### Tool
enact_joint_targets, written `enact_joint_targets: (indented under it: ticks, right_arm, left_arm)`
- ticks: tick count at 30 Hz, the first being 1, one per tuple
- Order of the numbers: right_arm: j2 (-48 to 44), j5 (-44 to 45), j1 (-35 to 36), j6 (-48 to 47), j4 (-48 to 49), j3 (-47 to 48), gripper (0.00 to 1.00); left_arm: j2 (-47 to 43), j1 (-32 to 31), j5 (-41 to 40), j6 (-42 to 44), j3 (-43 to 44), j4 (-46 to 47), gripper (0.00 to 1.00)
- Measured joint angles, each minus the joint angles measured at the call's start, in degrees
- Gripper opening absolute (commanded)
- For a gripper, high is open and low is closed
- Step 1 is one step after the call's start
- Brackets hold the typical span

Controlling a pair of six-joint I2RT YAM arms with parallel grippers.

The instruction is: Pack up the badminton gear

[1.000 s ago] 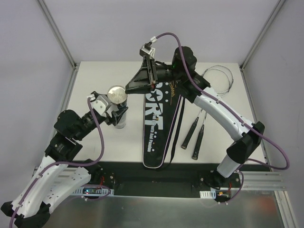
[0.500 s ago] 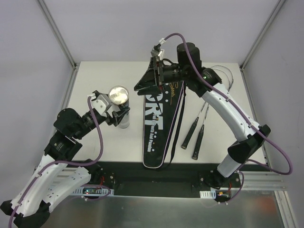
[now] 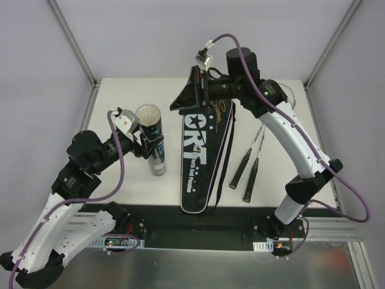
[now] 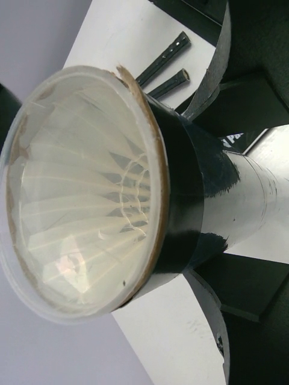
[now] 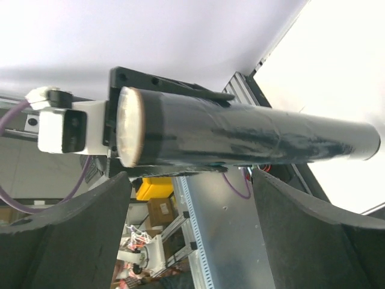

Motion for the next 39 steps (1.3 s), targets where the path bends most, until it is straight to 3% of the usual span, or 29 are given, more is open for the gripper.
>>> enact_joint_targets:
  ticks: [4,8,20,23,26,27,29,30,39]
  right_arm:
    - [2.67,1.38,1.09,-0.68,-0.42,6.86,0.94]
    - [5.05,2.82,3.02,-1.75,-0.87,11.8,0.96]
    - [11.89,9.99,5.77,-3.41,-5.01,19.58,0.9]
    - [11.1,14.75,5.03,-3.43,-5.2,19.78,0.8]
    - [9.77,18.18,4.5,-2.75,-4.55,19.76,0.51]
    - [9.27,18.86,4.46,-2.1,-3.54,19.69,0.33]
    - [8.33,19.37,4.55,-0.94,-1.27,19.67,0.18]
    - [8.02,19.41,4.79,-0.24,-0.17,19.69,0.04]
    - [8.81,18.12,9.14,1.62,3.41,19.63,0.01]
  left_arm:
    - [-0.39,0.0,-0.09,0.0,-0.04,-1.31,0.0]
    - [-0.61,0.0,-0.07,0.07,-0.07,-1.33,0.0]
    - [-0.31,0.0,-0.87,0.74,-0.09,-1.64,0.0]
    - [-0.04,0.0,-2.54,0.63,-0.2,-2.16,0.0]
    - [0.59,0.0,-4.28,0.44,-0.2,-2.99,0.0]
    - [0.92,0.0,-4.83,0.39,-0.2,-3.28,0.0]
    - [1.68,0.0,-5.57,0.33,-0.2,-3.8,0.0]
    - [1.97,0.0,-5.68,0.33,-0.2,-4.07,0.0]
    - [3.17,0.0,-5.68,0.68,-0.2,-4.55,0.0]
